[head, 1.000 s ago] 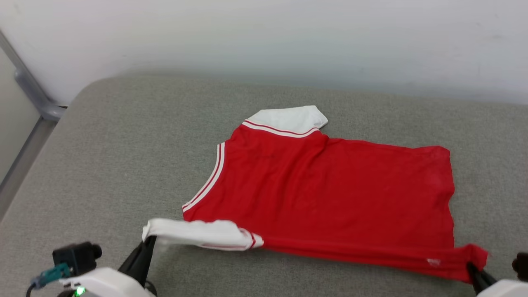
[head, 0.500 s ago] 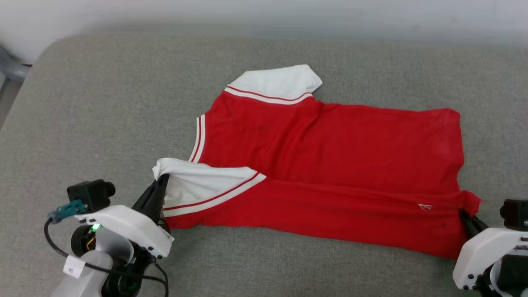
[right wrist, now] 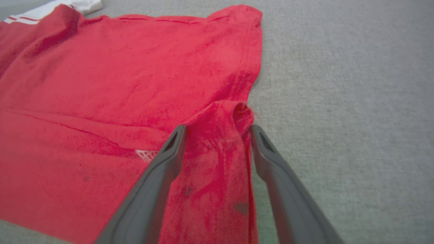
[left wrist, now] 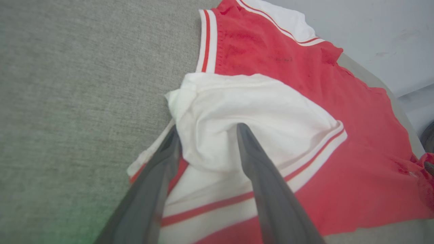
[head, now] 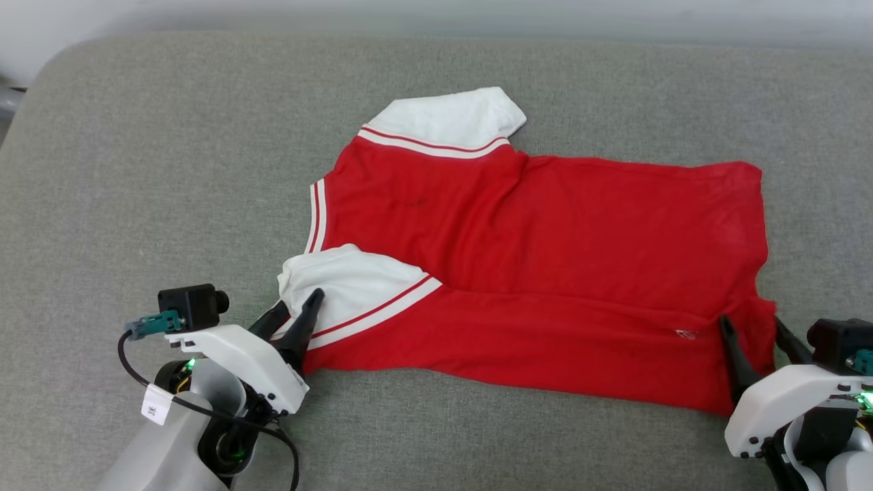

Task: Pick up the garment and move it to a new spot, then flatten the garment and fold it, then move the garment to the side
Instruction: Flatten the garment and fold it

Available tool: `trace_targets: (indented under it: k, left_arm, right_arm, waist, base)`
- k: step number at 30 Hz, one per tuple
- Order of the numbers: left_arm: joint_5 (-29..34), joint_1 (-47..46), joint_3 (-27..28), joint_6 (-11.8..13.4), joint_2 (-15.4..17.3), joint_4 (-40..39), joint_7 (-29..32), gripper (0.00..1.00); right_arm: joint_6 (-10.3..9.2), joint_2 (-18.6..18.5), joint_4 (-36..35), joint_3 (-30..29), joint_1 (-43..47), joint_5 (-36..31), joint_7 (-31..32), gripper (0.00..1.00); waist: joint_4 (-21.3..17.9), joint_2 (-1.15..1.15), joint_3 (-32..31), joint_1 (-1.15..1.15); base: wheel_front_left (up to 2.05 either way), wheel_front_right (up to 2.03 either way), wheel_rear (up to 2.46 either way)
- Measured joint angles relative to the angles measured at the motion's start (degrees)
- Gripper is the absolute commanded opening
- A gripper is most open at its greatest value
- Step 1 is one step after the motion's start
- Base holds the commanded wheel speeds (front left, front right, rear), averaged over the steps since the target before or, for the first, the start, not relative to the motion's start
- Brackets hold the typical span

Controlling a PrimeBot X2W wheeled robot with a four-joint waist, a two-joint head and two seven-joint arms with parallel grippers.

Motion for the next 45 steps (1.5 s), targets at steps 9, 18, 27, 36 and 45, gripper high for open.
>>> trace_targets:
  k: [9, 18, 27, 36, 45]
  left_arm:
    - [-0.1, 1.6, 0.9, 1.6, 3.4, -2.0, 0.7, 1.0]
    - [-5.1, 3.7, -0.2, 5.3, 12.1, -13.0, 19.8, 1.0]
    - [-10.9, 4.5, 0.3, 9.7, 16.0, -19.1, 32.3, 1.0]
    - [-13.4, 3.1, -0.3, 9.2, 14.1, -15.1, 35.2, 0.48]
    - [-13.4, 2.9, -1.2, 6.3, 12.5, -13.6, 34.0, 0.0]
  right_arm:
    - [0.01, 0.2, -1.0, 0.6, 0.8, 2.0, -10.8, 1.0]
    - [0.01, 0.5, -4.5, 0.6, 3.0, 2.0, -11.1, 1.0]
    - [0.0, 0.7, -5.7, 1.2, 2.5, 2.8, -10.6, 1.0]
    - [0.0, 0.7, -4.5, 1.2, 1.2, 4.1, -10.3, 1.0]
    - [0.0, 0.7, -5.5, -2.0, 1.4, 6.5, -0.4, 1.0]
  waist:
    - [0.0, 0.0, -4.9, -0.01]
    - [0.2, 0.0, -7.8, -0.01]
    - [-1.3, 0.0, -4.0, -0.01]
    - [-3.3, 0.0, -0.1, -0.01]
    - [-3.4, 0.0, -0.5, -0.01]
  base:
    - [0.0, 0.0, 0.0]
    - [0.0, 0.0, 0.0]
    - [0.0, 0.0, 0.0]
    - [0.0, 0.0, 0.0]
    - [0.0, 0.0, 0.0]
